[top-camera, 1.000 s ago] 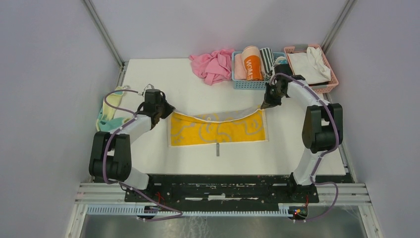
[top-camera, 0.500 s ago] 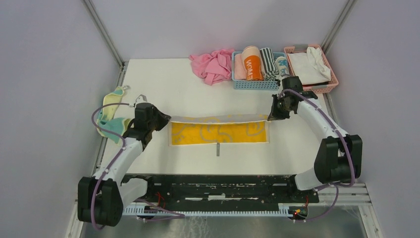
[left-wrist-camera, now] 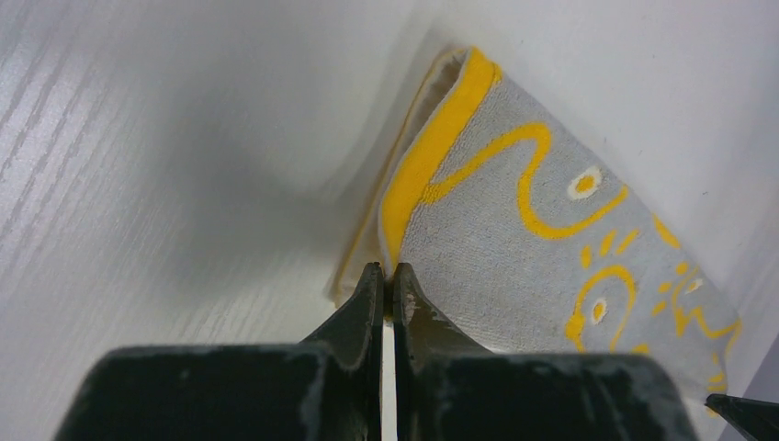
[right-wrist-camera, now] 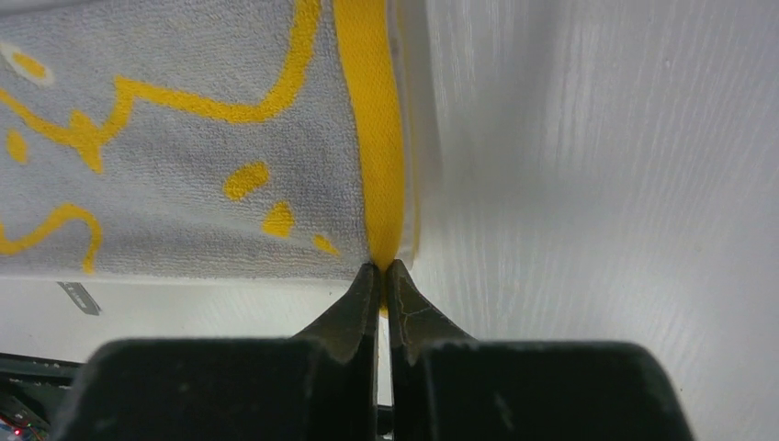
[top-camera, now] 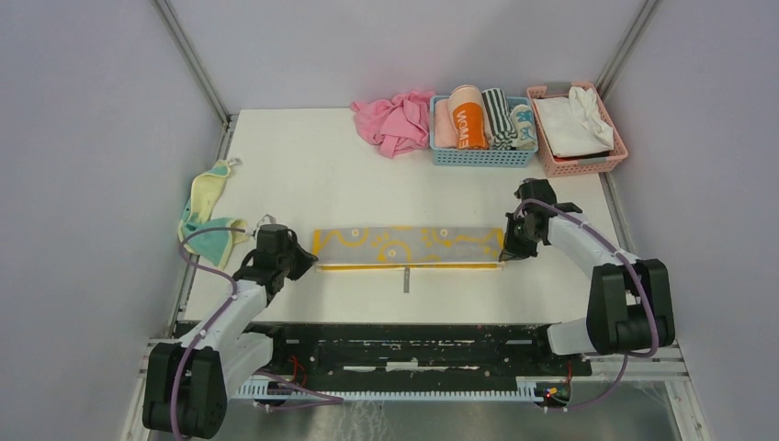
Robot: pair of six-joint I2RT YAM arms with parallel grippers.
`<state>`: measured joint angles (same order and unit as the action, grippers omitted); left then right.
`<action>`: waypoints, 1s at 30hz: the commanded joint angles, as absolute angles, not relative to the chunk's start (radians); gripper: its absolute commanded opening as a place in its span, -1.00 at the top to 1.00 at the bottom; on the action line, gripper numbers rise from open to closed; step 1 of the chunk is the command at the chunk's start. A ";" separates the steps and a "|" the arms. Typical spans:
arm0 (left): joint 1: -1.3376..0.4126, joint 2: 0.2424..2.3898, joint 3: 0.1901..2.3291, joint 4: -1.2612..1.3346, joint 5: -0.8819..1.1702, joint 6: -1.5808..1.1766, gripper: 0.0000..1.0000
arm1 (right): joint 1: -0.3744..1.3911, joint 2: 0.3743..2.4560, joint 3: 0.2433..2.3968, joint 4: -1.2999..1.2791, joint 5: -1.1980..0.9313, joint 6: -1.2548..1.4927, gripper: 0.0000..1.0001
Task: Roll the towels
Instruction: Fold the towel at the center of the board.
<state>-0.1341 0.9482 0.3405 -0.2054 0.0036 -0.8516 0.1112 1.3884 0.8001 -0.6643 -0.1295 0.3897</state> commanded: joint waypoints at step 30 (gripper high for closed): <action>-0.133 0.735 0.426 -0.339 -0.056 -0.812 -0.18 | 0.110 1.228 0.847 -0.544 -0.179 0.397 -0.19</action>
<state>-0.1341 0.7803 0.3286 -0.3031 -0.0250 -0.8482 0.1112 1.2293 0.7982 -0.6357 -0.1059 0.4107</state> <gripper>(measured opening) 0.568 0.594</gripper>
